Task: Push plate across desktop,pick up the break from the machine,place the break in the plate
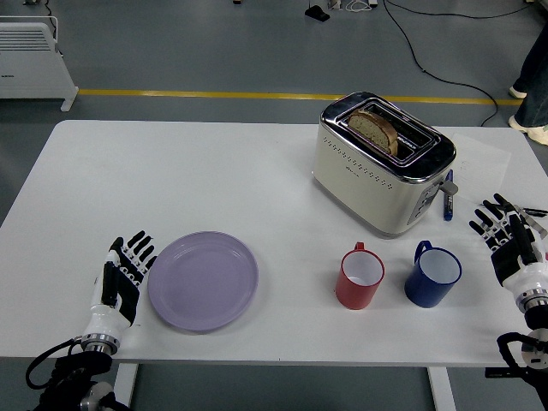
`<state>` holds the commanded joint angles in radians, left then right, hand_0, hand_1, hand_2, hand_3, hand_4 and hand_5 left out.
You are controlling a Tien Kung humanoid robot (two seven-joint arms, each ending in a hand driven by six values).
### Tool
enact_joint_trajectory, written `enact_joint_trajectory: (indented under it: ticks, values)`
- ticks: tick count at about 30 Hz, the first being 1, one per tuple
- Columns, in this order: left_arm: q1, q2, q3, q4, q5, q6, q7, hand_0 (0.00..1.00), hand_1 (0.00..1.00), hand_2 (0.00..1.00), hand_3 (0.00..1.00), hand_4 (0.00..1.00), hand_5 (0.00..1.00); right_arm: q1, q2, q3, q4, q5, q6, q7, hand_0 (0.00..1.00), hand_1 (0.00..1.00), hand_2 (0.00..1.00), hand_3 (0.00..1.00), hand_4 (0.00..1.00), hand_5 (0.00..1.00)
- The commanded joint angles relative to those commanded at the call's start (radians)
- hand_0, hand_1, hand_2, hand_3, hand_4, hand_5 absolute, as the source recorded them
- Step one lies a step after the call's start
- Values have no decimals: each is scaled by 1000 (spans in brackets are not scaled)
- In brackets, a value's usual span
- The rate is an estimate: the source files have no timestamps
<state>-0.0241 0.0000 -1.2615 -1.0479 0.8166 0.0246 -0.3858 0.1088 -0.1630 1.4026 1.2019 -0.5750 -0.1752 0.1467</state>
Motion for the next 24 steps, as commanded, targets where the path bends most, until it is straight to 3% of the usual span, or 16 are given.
enact_joint_trajectory:
  ticks: [19,24]
  values:
    - [-91,0,121,52,-83,-65,21,793,821,836,789,574,998,5,2,1,1,1,-1,0,761,735,755,739,490,508]
    - [-87,0,127,24,-75,-60,17,793,820,834,785,574,998,5,3,0,5,0,-2,0,761,735,755,738,490,508]
